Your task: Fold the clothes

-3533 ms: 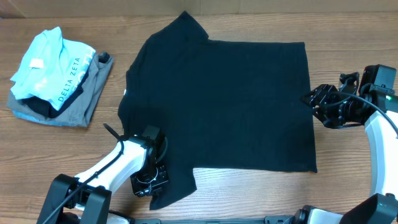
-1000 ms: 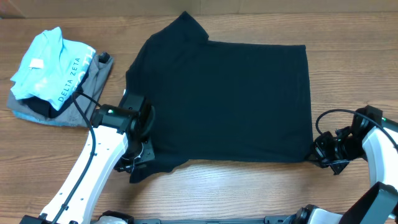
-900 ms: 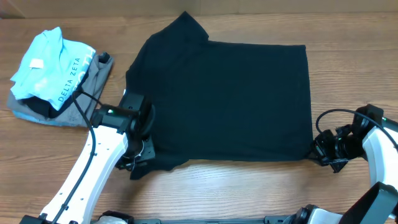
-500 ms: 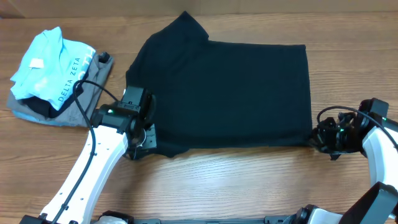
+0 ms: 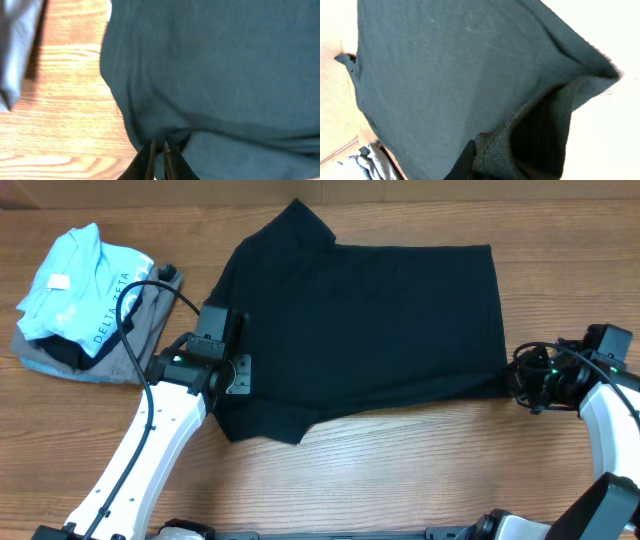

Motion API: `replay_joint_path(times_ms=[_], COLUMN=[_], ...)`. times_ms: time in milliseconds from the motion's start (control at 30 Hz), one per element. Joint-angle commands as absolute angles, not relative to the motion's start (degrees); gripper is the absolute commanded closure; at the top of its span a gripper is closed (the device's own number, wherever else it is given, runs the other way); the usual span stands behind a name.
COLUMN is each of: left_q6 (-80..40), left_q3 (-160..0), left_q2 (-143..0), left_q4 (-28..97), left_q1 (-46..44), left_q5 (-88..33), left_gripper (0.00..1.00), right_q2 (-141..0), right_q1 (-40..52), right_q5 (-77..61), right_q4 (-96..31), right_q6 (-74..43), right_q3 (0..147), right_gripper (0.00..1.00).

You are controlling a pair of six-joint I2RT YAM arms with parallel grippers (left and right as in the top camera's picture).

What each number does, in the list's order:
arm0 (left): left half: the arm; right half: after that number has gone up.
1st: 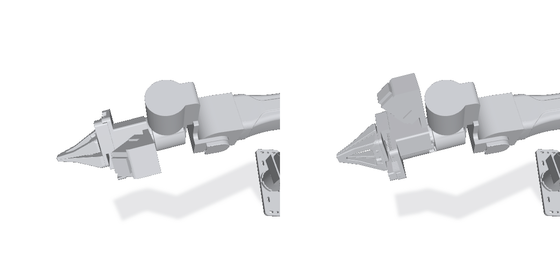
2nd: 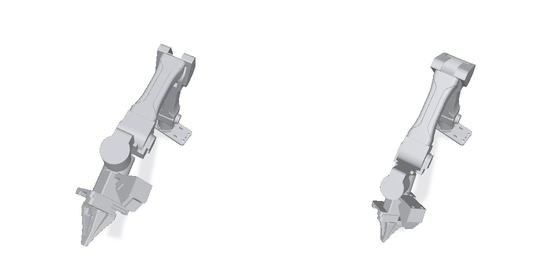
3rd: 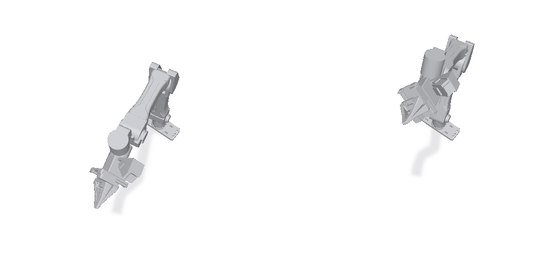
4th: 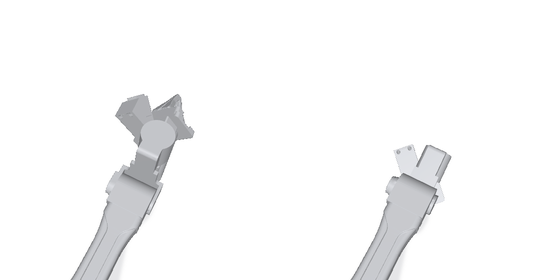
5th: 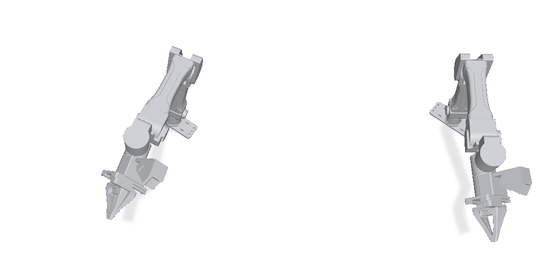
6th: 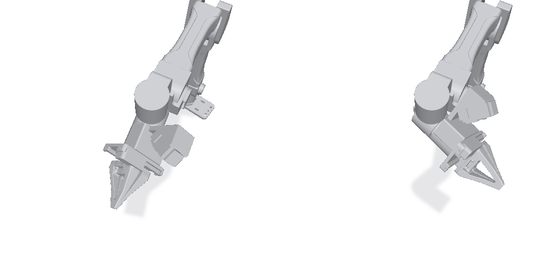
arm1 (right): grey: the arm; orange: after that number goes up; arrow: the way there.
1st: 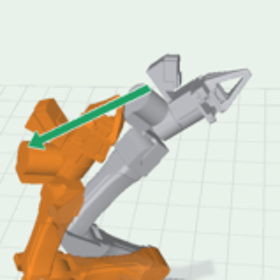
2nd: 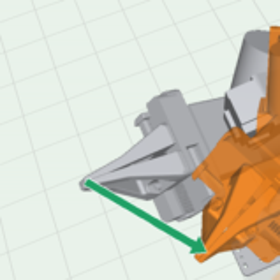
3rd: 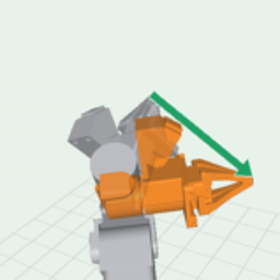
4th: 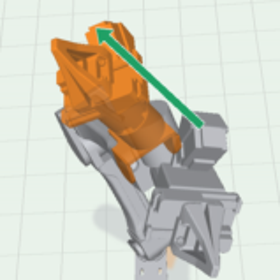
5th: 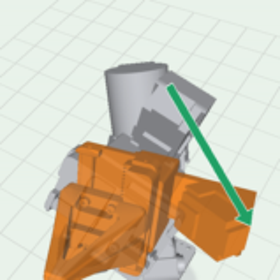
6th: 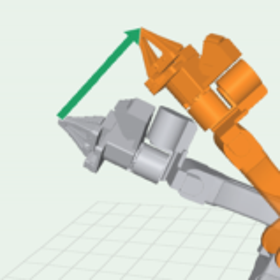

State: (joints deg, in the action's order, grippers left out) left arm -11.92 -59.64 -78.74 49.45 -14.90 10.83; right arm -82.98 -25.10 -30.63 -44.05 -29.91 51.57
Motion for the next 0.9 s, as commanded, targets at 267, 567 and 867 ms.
replay_joint_path(times_ms=[267,567,867], left_q6=[-9.5,-18.28,-18.0], left_q3=[-58.7,-48.1,-46.48], left_q2=[-79.07,-82.91,-89.65], left_q4=[57.23,50.7,46.06], left_q1=[-16.01,-21.89,-22.2], left_q5=[-15.14,-15.09,-12.01], left_gripper=[0.77,0.52,0.49], right_q2=[-85.6,-85.6,-85.6], right_q1=[-20.58,-20.58,-20.58], right_q5=[-29.65,-29.63,-29.63], right_q4=[-43.2,-43.99,-44.01], right_q6=[-33.28,-33.26,-33.26], right_q3=[51.81,51.81,51.81], right_gripper=[0.96,0.96,0.96])
